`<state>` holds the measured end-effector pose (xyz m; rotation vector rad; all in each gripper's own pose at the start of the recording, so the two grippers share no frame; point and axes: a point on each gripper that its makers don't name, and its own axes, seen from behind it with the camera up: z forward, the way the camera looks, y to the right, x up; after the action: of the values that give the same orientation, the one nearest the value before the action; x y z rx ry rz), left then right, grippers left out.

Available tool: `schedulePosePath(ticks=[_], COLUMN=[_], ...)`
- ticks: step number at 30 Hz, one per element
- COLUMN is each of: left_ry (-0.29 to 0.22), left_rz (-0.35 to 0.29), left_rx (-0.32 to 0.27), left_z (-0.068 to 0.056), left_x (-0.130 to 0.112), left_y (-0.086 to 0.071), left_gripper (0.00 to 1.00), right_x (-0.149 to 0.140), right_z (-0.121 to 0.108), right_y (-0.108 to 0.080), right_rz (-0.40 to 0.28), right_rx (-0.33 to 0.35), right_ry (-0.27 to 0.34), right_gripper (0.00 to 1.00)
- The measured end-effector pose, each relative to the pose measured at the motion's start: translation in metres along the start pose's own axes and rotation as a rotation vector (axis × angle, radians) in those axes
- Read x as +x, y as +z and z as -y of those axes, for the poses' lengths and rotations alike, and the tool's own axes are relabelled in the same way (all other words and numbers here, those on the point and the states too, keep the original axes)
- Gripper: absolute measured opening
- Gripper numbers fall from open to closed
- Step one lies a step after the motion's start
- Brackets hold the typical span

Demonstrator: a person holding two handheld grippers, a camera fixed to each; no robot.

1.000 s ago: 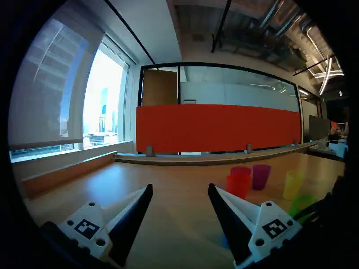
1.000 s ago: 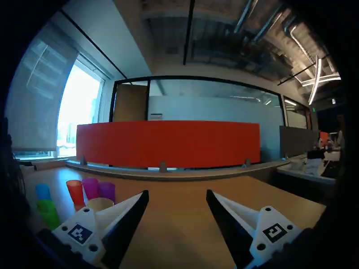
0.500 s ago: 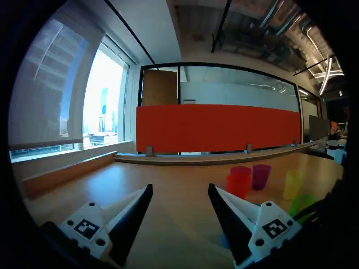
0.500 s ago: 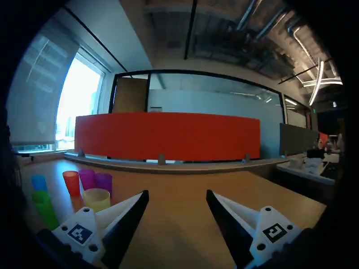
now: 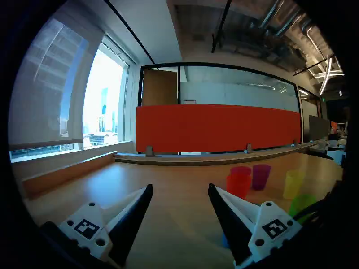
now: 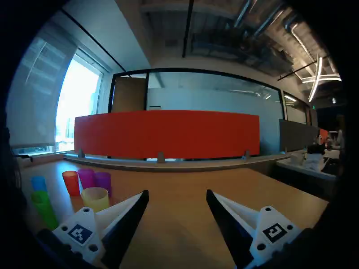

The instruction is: Pour water

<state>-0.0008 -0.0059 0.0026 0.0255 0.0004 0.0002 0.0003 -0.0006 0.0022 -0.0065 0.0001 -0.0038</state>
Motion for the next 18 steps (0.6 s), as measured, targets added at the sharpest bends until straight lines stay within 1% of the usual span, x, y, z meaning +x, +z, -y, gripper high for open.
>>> schedulePosePath(ticks=[18], left_ry=[0.0], left_rz=[0.0], left_rx=[0.0], left_z=[0.0003], left_x=[0.0002], left_y=[-0.0002], left_gripper=[0.91], right_x=[0.0007], right_z=[-0.0011], right_y=[-0.0006], right_rz=[0.0], right_rx=[0.004], right_ry=[0.003], right_gripper=[0.99])
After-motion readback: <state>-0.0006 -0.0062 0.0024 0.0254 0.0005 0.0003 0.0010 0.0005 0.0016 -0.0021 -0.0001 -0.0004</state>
